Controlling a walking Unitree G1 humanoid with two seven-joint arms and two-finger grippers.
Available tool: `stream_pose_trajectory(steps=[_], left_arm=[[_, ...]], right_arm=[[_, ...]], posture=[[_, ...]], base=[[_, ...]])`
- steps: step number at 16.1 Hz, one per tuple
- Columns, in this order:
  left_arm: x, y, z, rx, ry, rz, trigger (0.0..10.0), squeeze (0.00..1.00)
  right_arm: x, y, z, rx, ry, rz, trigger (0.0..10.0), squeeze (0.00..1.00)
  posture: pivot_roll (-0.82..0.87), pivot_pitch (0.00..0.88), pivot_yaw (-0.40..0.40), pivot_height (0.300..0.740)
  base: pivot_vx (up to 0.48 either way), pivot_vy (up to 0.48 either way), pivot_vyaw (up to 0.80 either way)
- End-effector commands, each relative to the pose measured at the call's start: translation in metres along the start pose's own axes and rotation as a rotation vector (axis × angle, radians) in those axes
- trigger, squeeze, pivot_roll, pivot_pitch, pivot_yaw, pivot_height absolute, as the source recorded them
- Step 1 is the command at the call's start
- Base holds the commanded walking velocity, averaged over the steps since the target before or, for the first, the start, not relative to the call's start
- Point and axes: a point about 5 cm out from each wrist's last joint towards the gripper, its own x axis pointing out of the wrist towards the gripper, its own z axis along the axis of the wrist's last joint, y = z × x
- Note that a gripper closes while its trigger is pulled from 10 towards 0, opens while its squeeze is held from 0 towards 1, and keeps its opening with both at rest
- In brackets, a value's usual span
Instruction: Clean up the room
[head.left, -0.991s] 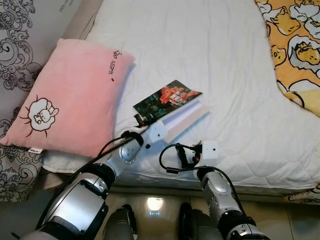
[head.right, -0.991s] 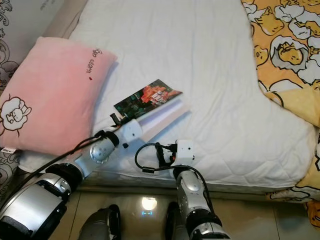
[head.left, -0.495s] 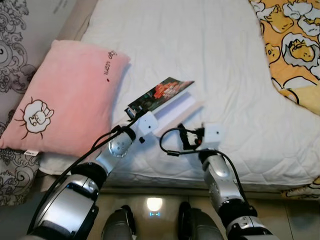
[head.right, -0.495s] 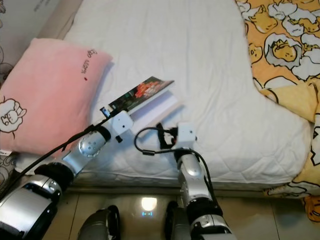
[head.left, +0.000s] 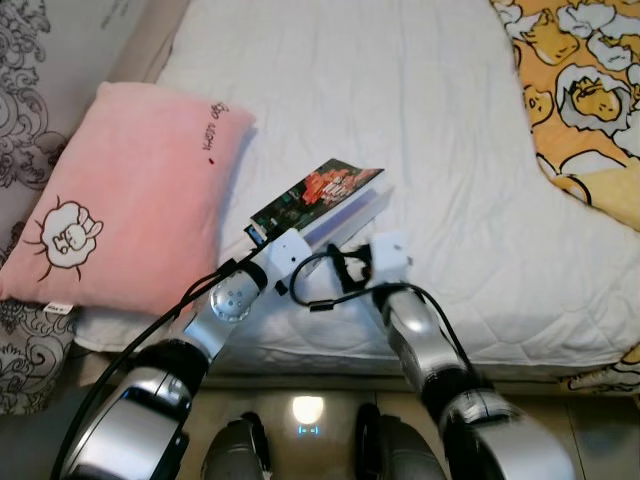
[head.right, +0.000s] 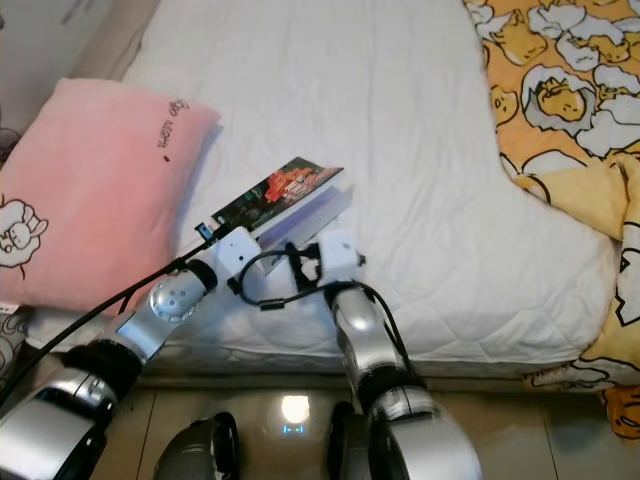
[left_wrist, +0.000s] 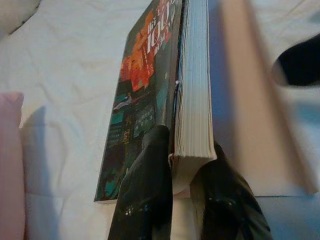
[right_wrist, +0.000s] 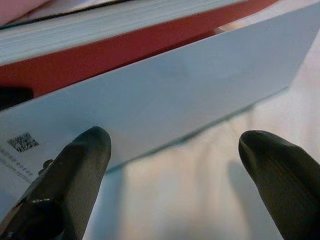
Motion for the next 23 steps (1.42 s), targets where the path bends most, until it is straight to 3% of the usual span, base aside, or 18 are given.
stream_pose_trajectory(steps=[1, 3, 6, 8, 10, 12, 15, 17, 18, 23], left_arm=[[-0.002, 0.005, 0.01, 0.017, -0.061, 0.032, 0.0, 0.0], [-0.014, 0.039, 0.055, 0.18, -0.31, 0.277, 0.0, 0.0], [-0.031, 0.046, 0.085, 0.213, -0.437, 0.33, 0.0, 0.0], [-0.042, 0.038, 0.101, 0.248, -0.489, 0.312, 0.0, 0.0], [-0.045, 0.016, 0.092, 0.23, -0.437, 0.2, 0.0, 0.0], [-0.046, 0.016, 0.08, 0.194, -0.374, 0.203, 0.0, 0.0], [-0.045, 0.023, 0.08, 0.139, -0.333, 0.22, 0.0, 0.0], [-0.041, 0.02, 0.074, 0.083, -0.278, 0.178, 0.0, 0.0], [-0.039, 0.016, 0.065, 0.075, -0.223, 0.132, 0.0, 0.0], [-0.032, -0.002, 0.057, 0.097, -0.164, -0.017, 0.0, 0.0]], right_arm=[[0.0, 0.004, -0.01, -0.032, 0.079, -0.003, 10.0, 0.0], [0.004, 0.005, -0.011, -0.032, 0.133, -0.021, 10.0, 0.0], [0.006, 0.002, -0.01, -0.029, 0.178, -0.052, 10.0, 0.0], [0.008, 0.0, -0.01, -0.03, 0.208, -0.063, 10.0, 0.0], [0.01, 0.003, -0.006, -0.035, 0.202, -0.051, 10.0, 0.0], [0.012, 0.005, 0.0, -0.026, 0.165, -0.046, 10.0, 0.0], [0.007, 0.003, 0.0, 0.007, 0.073, -0.038, 10.0, 0.0], [-0.001, -0.004, -0.007, 0.03, 0.029, -0.057, 10.0, 0.0], [-0.005, -0.004, -0.002, 0.001, -0.046, -0.039, 10.0, 0.0], [-0.004, 0.002, 0.021, -0.072, -0.171, 0.043, 10.0, 0.0]], posture=[[0.18, 0.203, -0.041, 0.74], [0.2, 0.197, -0.041, 0.74], [0.22, 0.189, -0.046, 0.74], [0.24, 0.18, -0.051, 0.74], [0.25, 0.177, -0.053, 0.74], [0.24, 0.172, -0.054, 0.74], [0.23, 0.172, -0.057, 0.74], [0.21, 0.17, -0.058, 0.74], [0.19, 0.166, -0.058, 0.74], [0.18, 0.149, -0.053, 0.74]], base=[[0.0, 0.0, 0.0], [0.0, 0.0, 0.0], [0.0, 0.0, 0.0], [0.0, 0.0, 0.0], [0.0, 0.0, 0.0], [0.0, 0.0, 0.0], [0.0, 0.0, 0.0], [0.0, 0.0, 0.0], [0.0, 0.0, 0.0], [0.0, 0.0, 0.0]])
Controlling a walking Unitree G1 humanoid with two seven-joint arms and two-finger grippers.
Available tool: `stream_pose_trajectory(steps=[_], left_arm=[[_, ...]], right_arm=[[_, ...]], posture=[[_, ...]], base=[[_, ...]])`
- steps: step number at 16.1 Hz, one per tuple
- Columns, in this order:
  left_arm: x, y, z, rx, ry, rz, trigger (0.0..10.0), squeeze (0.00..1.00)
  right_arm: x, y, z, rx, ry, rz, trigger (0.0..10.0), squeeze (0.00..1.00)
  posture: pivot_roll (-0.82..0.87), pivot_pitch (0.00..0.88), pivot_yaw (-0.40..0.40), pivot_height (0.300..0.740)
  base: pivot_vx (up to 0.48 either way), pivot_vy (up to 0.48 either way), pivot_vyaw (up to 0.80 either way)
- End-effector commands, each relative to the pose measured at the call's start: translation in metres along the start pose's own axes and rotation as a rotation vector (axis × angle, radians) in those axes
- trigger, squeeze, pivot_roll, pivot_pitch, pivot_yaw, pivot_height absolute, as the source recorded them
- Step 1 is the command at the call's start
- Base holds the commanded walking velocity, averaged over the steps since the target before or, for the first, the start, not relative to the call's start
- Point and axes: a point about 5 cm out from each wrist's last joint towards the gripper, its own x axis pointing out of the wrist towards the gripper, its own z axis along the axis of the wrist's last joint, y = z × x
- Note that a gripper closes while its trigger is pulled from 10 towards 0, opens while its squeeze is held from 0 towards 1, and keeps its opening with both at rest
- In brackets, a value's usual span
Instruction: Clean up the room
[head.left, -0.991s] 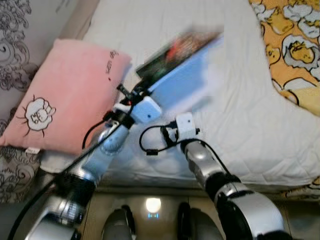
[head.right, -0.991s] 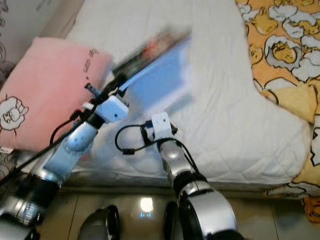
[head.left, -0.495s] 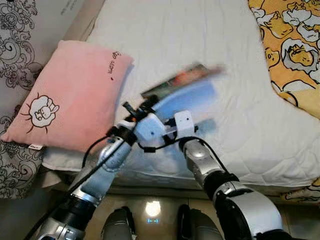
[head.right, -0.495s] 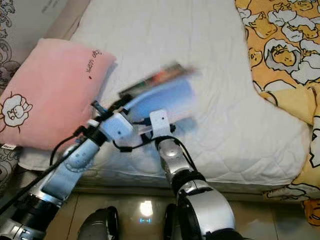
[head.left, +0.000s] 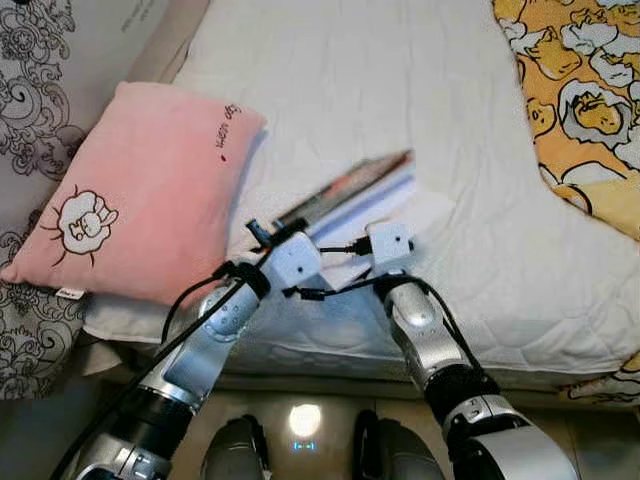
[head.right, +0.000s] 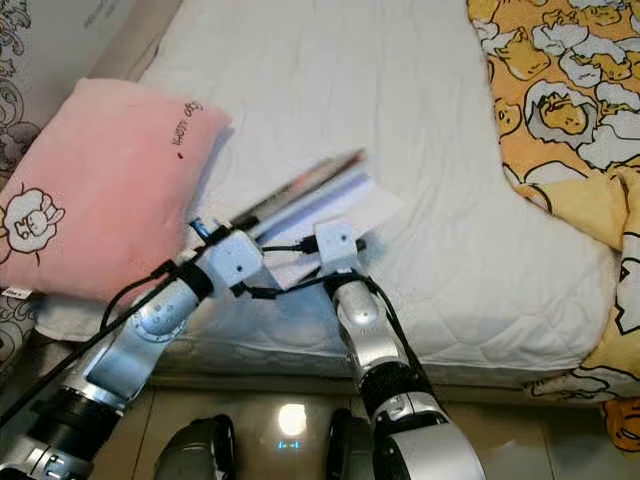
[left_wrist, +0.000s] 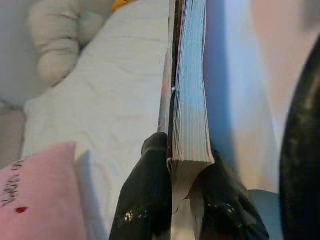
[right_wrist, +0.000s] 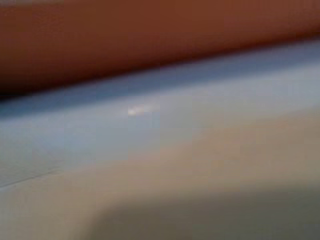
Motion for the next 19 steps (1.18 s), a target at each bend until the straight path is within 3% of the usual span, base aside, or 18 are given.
stream_pose_trajectory(steps=[1, 4, 8, 10, 13, 16, 17, 19], left_arm=[[0.005, -0.008, 0.015, 0.009, -0.06, -0.077, 0.0, 0.0], [0.0, -0.027, 0.021, 0.006, -0.084, -0.227, 0.0, 0.0], [-0.002, -0.03, 0.013, 0.091, -0.061, -0.246, 0.0, 0.0], [0.003, -0.025, 0.011, 0.206, -0.073, -0.181, 0.0, 0.0], [0.005, -0.034, 0.012, 0.245, -0.097, -0.21, 0.0, 0.0], [0.009, -0.04, 0.007, 0.241, -0.086, -0.187, 0.0, 0.0], [0.013, -0.044, -0.003, 0.23, -0.042, -0.142, 10.0, 0.0], [0.018, -0.043, -0.013, 0.214, 0.021, -0.086, 10.0, 0.0]], right_arm=[[0.004, 0.003, 0.004, -0.02, -0.007, 0.016, 10.0, 0.0], [0.011, 0.006, 0.011, -0.049, -0.008, 0.037, 10.0, 0.0], [0.002, 0.017, 0.002, -0.07, 0.037, 0.108, 10.0, 0.0], [-0.018, 0.034, -0.011, -0.079, 0.091, 0.206, 10.0, 0.0], [-0.035, 0.042, -0.017, -0.04, 0.142, 0.243, 10.0, 0.0], [-0.052, 0.043, -0.02, 0.089, 0.197, 0.232, 10.0, 0.0], [-0.057, 0.038, -0.022, 0.22, 0.233, 0.182, 10.0, 0.0], [-0.06, 0.033, -0.027, 0.38, 0.282, 0.127, 10.0, 0.0]], posture=[[0.18, 0.149, -0.05, 0.74], [0.2, 0.149, -0.05, 0.74], [0.2, 0.153, -0.052, 0.74], [0.18, 0.153, -0.05, 0.74], [0.17, 0.149, -0.05, 0.74], [0.17, 0.137, -0.052, 0.74], [0.16, 0.131, -0.052, 0.74], [0.16, 0.124, -0.048, 0.74]], base=[[0.0, 0.0, 0.0], [0.0, 0.0, 0.0], [0.0, 0.0, 0.0], [0.0, 0.0, 0.0], [0.0, 0.0, 0.0], [0.0, 0.0, 0.0], [0.0, 0.0, 0.0], [0.0, 0.0, 0.0]])
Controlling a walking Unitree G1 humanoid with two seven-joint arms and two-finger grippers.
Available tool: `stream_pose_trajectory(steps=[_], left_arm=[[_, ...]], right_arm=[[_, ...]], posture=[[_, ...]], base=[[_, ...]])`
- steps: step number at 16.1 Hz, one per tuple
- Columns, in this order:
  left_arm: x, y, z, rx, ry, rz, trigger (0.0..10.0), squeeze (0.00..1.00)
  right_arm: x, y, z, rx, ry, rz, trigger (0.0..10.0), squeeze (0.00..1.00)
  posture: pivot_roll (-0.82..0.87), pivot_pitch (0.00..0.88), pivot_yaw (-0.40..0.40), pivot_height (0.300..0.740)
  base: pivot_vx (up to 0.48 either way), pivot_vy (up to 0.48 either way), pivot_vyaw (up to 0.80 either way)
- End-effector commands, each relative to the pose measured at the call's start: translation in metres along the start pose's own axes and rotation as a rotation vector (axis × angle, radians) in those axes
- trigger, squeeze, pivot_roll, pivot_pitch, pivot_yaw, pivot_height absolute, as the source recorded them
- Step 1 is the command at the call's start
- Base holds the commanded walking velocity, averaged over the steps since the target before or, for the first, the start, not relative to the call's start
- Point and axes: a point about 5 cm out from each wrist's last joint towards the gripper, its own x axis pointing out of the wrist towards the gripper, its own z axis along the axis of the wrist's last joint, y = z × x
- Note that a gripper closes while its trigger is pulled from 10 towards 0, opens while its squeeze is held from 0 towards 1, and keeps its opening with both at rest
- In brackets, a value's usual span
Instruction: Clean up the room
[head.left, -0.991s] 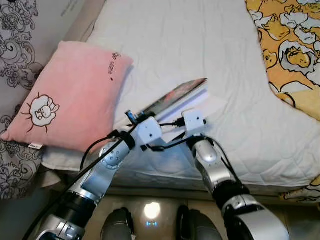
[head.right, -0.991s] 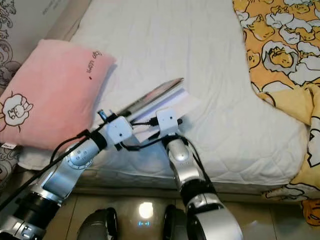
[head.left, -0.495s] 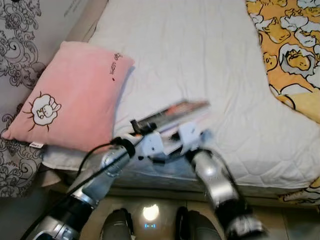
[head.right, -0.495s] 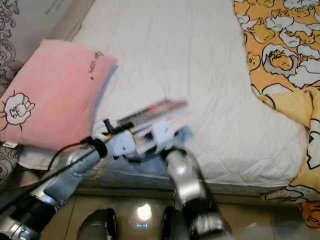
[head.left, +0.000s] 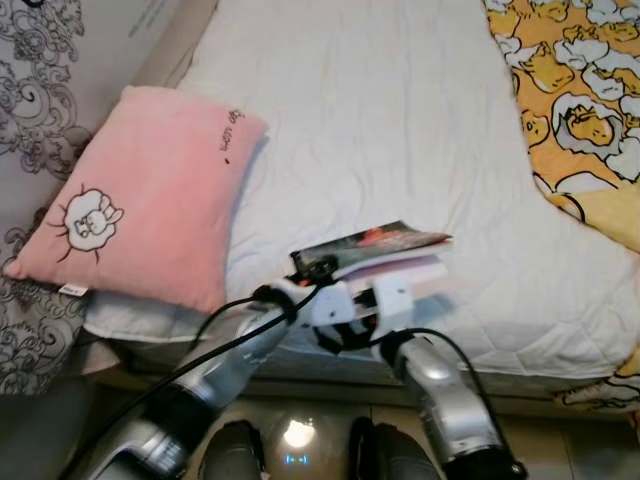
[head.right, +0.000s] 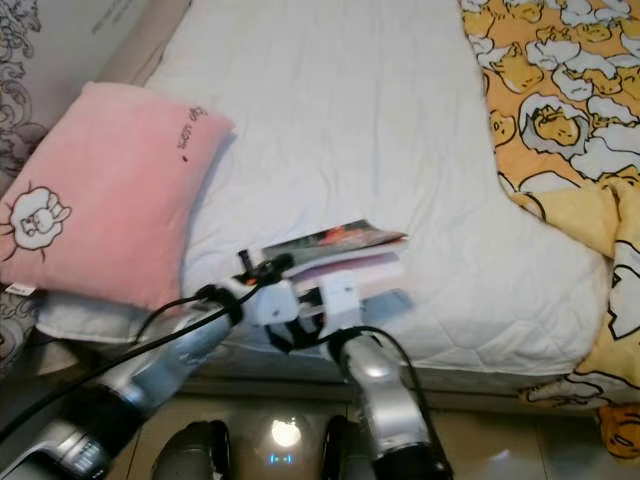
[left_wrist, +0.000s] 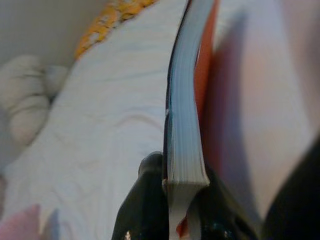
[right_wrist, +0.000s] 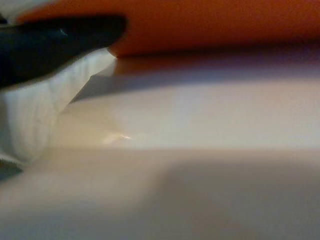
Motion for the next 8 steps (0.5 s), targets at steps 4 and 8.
stream_pose_trajectory(steps=[4, 8], left_arm=[[0.005, 0.02, -0.03, 0.009, 0.171, 0.233, 10.0, 0.0], [0.005, 0.024, -0.037, 0.054, 0.188, 0.24, 10.0, 0.0]], right_arm=[[-0.009, 0.012, -0.011, 0.113, 0.054, 0.015, 10.0, 0.0], [-0.016, 0.022, 0.004, 0.044, 0.026, 0.057, 10.0, 0.0]], posture=[[0.14, 0.109, -0.041, 0.74], [0.14, 0.097, -0.034, 0.74]], base=[[0.0, 0.0, 0.0], [0.0, 0.0, 0.0]])
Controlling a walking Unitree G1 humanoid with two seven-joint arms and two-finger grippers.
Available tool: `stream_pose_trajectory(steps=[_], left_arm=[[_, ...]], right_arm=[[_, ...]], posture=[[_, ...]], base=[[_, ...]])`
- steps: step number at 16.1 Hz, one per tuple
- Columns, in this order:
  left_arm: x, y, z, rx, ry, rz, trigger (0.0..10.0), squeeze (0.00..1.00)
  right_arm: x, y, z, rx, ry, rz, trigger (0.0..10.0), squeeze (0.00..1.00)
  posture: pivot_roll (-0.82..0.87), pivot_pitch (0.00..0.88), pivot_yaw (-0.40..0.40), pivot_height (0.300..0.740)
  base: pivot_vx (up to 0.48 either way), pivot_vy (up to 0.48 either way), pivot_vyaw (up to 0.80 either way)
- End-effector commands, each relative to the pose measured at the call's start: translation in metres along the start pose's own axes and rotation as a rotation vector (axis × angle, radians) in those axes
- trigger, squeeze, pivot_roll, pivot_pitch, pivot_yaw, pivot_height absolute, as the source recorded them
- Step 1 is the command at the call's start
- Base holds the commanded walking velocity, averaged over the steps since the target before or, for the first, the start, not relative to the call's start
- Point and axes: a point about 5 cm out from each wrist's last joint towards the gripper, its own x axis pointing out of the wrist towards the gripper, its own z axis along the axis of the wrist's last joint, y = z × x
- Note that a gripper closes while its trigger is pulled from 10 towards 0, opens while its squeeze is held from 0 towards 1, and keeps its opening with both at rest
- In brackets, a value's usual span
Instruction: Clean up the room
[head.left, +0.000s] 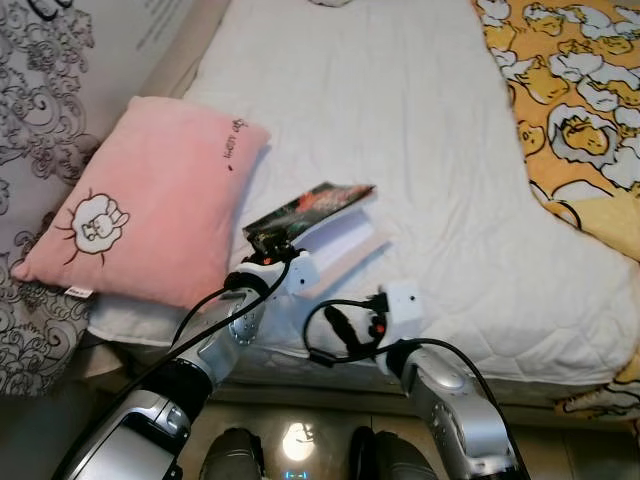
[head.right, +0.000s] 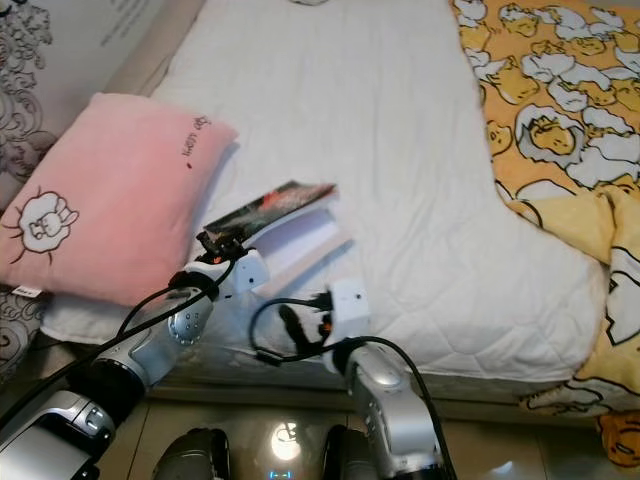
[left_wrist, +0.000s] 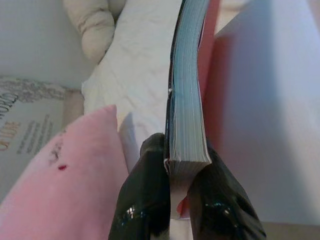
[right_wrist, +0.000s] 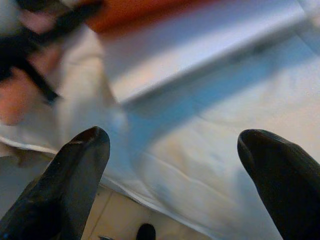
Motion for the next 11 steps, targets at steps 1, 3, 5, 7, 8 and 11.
stream_pose_trajectory(steps=[1, 3, 5, 7, 8, 11], left_arm=[[0.005, 0.006, 0.009, 0.004, -0.049, 0.04, 10.0, 0.0], [0.006, 0.006, 0.008, 0.005, -0.049, 0.047, 10.0, 0.0], [0.005, 0.004, 0.008, 0.002, -0.055, 0.043, 10.0, 0.0], [0.005, 0.001, 0.009, -0.001, -0.062, 0.037, 10.0, 0.0], [0.005, 0.0, 0.009, -0.001, -0.066, 0.035, 10.0, 0.0], [0.006, 0.003, 0.01, 0.0, -0.073, 0.044, 10.0, 0.0]], right_arm=[[-0.002, 0.01, 0.007, -0.006, -0.021, 0.025, 10.0, 0.0], [-0.001, 0.008, 0.017, -0.07, -0.058, 0.013, 10.0, 0.0], [0.006, -0.004, 0.014, -0.084, -0.046, -0.038, 10.0, 0.0], [0.014, -0.016, 0.006, -0.115, -0.017, -0.089, 10.0, 0.0], [0.018, -0.019, 0.002, -0.124, -0.003, -0.104, 10.0, 0.0], [0.035, -0.018, -0.005, -0.148, 0.012, -0.11, 10.0, 0.0]], posture=[[0.14, 0.097, -0.033, 0.74], [0.13, 0.101, -0.033, 0.74], [0.14, 0.109, -0.032, 0.74], [0.15, 0.117, -0.03, 0.74], [0.15, 0.117, -0.03, 0.74], [0.16, 0.132, -0.028, 0.74]], base=[[0.0, 0.0, 0.0], [0.0, 0.0, 0.0], [0.0, 0.0, 0.0], [0.0, 0.0, 0.0], [0.0, 0.0, 0.0], [0.0, 0.0, 0.0]])
